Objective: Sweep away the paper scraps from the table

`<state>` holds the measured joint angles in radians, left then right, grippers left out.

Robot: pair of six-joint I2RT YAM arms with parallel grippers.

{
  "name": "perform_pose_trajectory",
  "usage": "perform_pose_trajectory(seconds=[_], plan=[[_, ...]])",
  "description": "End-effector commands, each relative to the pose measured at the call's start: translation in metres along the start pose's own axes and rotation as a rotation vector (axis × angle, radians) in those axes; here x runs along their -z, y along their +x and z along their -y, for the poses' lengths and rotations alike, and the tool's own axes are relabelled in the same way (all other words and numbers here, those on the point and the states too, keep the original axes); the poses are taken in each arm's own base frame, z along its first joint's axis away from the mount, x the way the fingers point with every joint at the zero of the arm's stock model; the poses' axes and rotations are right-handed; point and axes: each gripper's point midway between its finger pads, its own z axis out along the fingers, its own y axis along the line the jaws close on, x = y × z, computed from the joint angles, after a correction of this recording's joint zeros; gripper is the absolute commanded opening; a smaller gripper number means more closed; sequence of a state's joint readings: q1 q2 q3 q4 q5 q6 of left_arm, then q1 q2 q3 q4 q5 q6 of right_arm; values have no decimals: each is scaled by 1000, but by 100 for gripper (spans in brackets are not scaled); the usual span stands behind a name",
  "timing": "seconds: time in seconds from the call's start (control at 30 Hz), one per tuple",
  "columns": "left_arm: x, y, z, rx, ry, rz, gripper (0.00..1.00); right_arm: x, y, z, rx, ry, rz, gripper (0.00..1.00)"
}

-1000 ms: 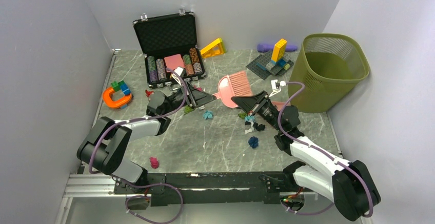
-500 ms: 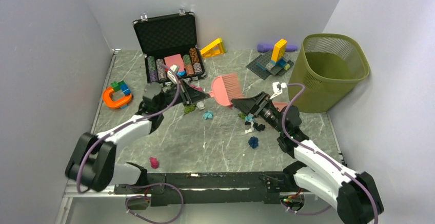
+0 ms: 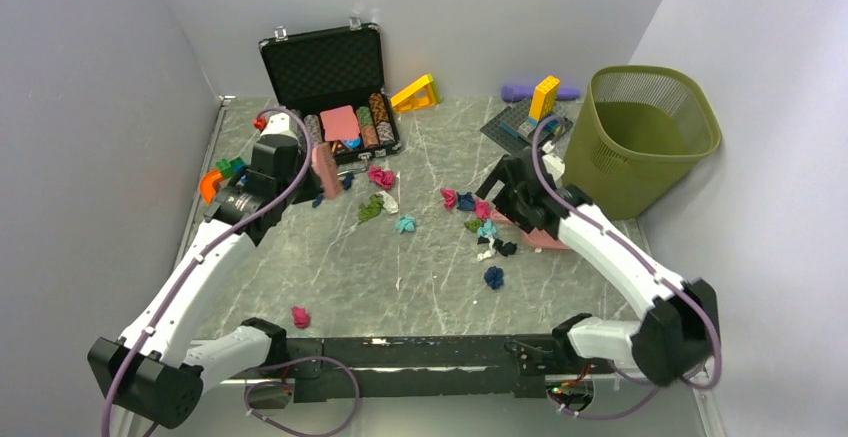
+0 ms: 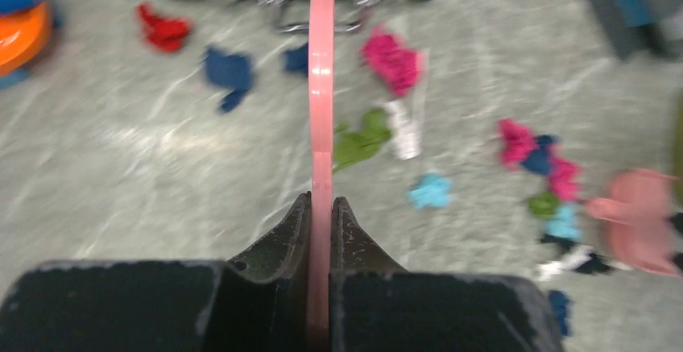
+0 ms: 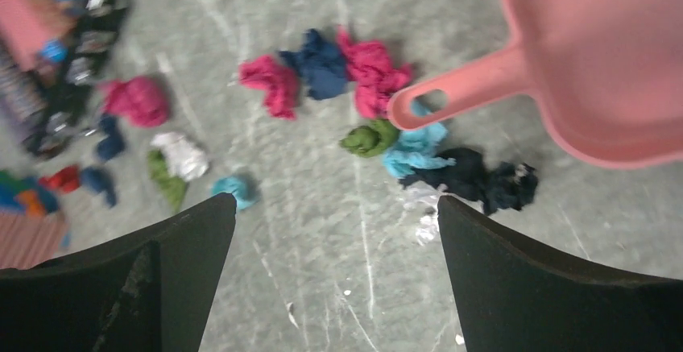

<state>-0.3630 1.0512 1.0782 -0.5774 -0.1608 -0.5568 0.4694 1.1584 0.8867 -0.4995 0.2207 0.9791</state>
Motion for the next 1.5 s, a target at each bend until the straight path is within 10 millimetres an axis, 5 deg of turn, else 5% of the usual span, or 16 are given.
perform_pose_trajectory(seconds=[0.0, 0.23, 0.43, 0.87, 1.23, 1.47], plan=[[21, 5, -66, -71, -339, -22, 0, 4, 2, 41, -86, 349, -59, 99], [40, -1, -87, -68, -429, 44, 0, -20, 26, 58, -322, 404, -205, 95], [50, -7, -92, -82, -436, 93, 0, -27, 10, 93, -464, 471, -149, 94], [53, -15, -92, -153, -429, 110, 0, -41, 4, 85, -696, 465, -90, 91], [57, -15, -93, -156, -401, 148, 0, -76, 1, 82, -752, 575, -72, 86], [62, -11, -96, -153, -388, 172, 0, -81, 6, 101, -787, 645, -17, 64]])
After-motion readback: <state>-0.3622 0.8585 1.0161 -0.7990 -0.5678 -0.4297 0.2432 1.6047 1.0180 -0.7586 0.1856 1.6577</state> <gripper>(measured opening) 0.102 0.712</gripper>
